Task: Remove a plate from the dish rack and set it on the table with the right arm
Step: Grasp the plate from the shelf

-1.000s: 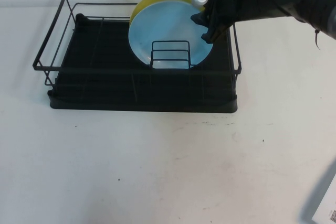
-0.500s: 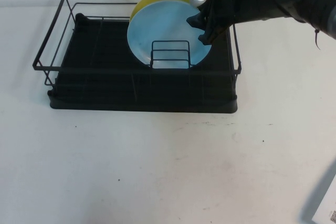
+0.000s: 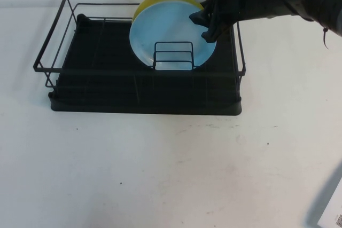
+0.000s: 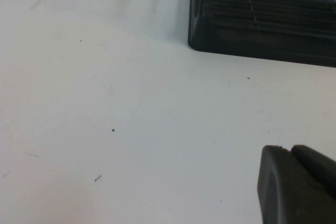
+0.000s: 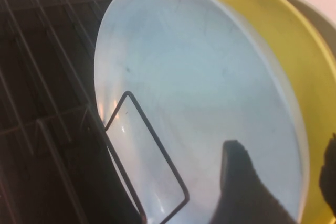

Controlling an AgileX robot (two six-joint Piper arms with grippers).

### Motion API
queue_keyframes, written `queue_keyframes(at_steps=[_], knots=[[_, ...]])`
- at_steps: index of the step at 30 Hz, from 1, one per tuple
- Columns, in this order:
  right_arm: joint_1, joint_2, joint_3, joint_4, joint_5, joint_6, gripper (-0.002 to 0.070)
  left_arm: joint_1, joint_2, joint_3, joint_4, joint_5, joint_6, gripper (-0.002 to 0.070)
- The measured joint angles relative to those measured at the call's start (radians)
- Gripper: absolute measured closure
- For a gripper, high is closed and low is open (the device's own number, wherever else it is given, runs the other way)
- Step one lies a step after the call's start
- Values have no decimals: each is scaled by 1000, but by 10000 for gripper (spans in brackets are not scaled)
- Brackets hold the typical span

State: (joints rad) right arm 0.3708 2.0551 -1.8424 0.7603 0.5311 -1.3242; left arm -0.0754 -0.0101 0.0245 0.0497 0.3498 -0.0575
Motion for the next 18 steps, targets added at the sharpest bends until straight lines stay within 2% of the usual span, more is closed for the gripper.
queue_keyframes(at_steps=[8,18], knots=[[0,0,0,2,-18,-47,426,0,0,0,0,0,0,679],[0,30,0,47,-54,-90,431,0,0,0,0,0,0,679]])
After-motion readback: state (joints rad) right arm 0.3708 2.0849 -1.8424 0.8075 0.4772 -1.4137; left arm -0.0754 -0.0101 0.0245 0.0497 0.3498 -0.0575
